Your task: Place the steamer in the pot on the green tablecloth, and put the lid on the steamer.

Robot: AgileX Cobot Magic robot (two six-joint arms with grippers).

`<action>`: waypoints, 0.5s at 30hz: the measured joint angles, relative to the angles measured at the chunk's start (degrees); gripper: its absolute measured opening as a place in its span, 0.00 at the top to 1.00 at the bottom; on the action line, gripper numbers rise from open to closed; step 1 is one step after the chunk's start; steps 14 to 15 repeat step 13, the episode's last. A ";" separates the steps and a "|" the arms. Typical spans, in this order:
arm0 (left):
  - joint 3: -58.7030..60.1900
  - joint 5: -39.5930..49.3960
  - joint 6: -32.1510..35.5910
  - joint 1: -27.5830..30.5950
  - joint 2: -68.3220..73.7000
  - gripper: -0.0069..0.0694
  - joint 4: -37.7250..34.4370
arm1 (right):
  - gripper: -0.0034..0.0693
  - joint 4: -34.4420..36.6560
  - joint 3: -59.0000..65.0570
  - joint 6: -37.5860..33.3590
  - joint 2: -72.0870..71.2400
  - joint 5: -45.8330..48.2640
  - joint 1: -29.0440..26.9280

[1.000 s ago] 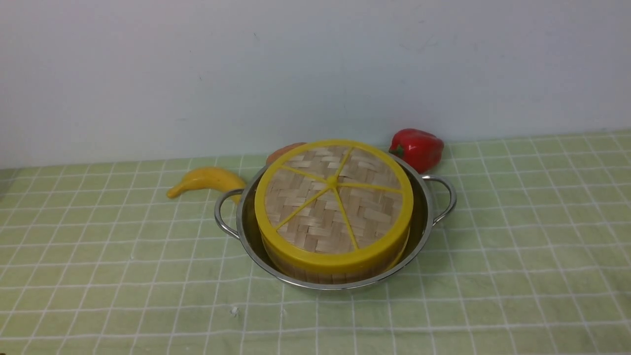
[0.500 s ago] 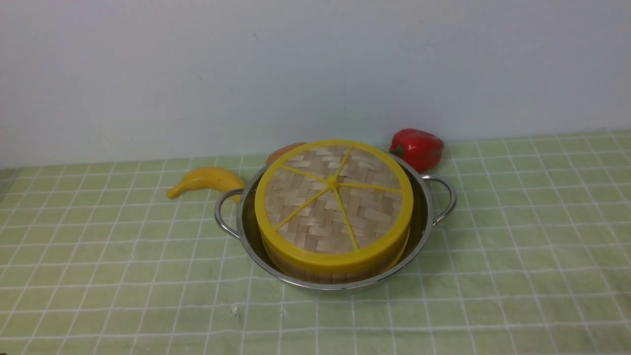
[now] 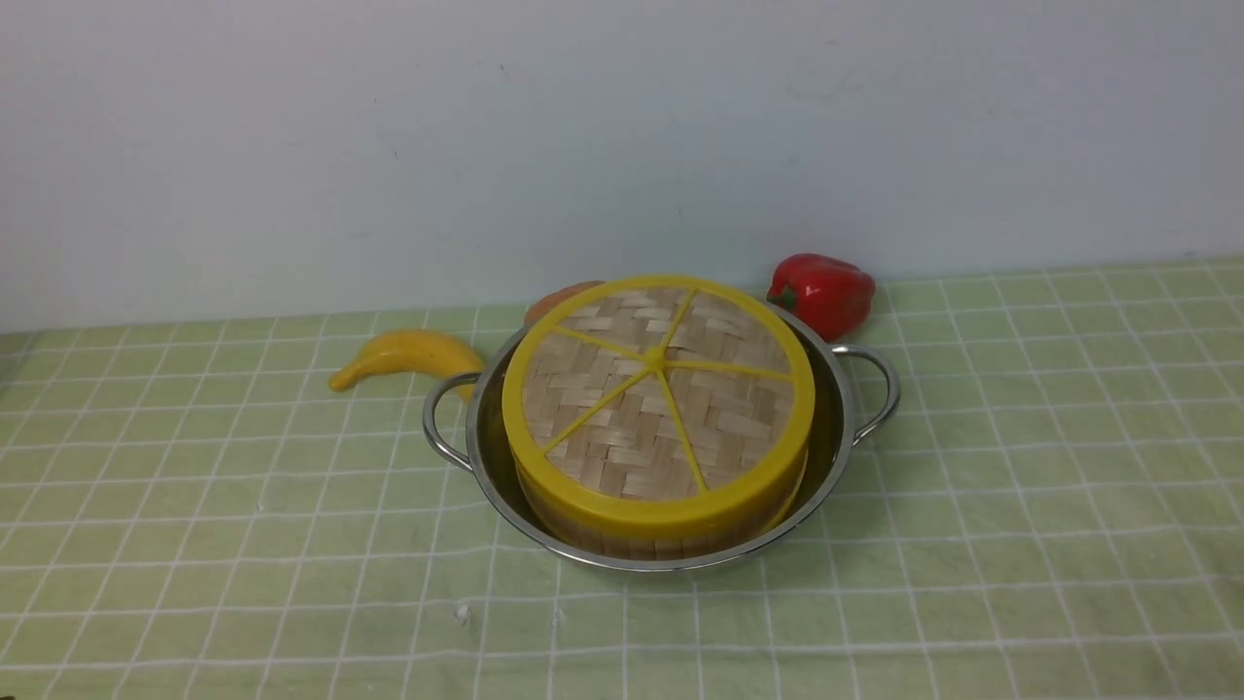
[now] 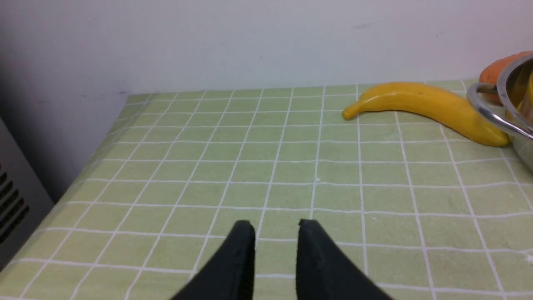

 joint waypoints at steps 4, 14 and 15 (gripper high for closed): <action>0.00 0.00 0.00 0.00 0.00 0.71 0.00 | 0.62 0.00 0.00 0.12 0.00 0.00 0.00; 0.00 0.00 0.00 0.00 0.00 0.69 0.00 | 0.62 0.00 0.00 0.12 0.00 0.00 0.00; 0.00 0.00 0.00 0.00 0.00 0.69 0.00 | 0.62 0.00 0.00 0.12 0.00 0.00 0.00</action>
